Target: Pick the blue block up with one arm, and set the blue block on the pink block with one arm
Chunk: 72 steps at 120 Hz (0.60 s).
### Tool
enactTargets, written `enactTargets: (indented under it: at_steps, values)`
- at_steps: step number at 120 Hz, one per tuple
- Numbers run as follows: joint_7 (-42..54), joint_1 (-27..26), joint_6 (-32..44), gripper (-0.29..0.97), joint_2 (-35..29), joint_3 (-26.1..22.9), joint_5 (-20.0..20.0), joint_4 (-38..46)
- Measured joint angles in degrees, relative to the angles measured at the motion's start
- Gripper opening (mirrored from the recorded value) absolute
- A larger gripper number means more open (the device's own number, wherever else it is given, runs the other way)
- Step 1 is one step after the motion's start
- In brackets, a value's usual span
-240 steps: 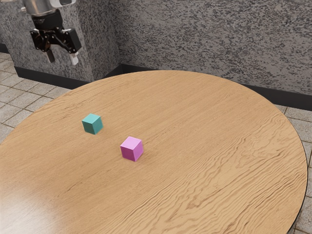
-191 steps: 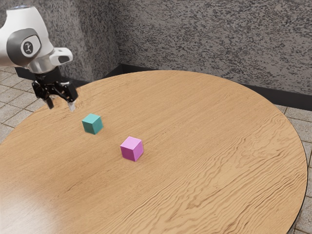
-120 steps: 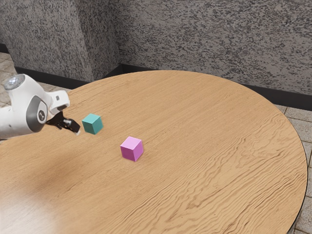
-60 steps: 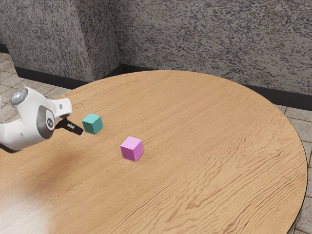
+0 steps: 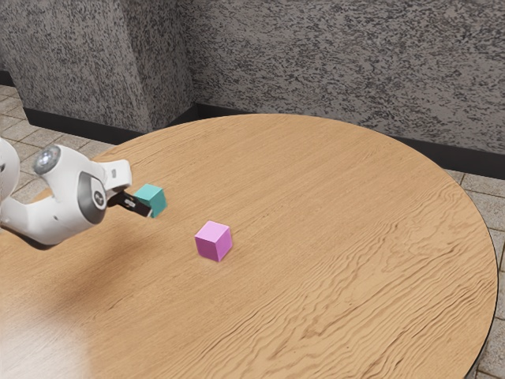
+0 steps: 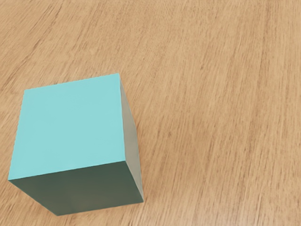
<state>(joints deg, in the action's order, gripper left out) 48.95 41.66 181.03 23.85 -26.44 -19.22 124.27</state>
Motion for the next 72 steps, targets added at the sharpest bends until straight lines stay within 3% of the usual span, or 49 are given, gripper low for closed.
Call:
enactTargets:
  at_steps: [72]
  values:
    - [3.7, 3.3, 0.3, 0.61, 3.0, -1.8, -0.9, -4.2]
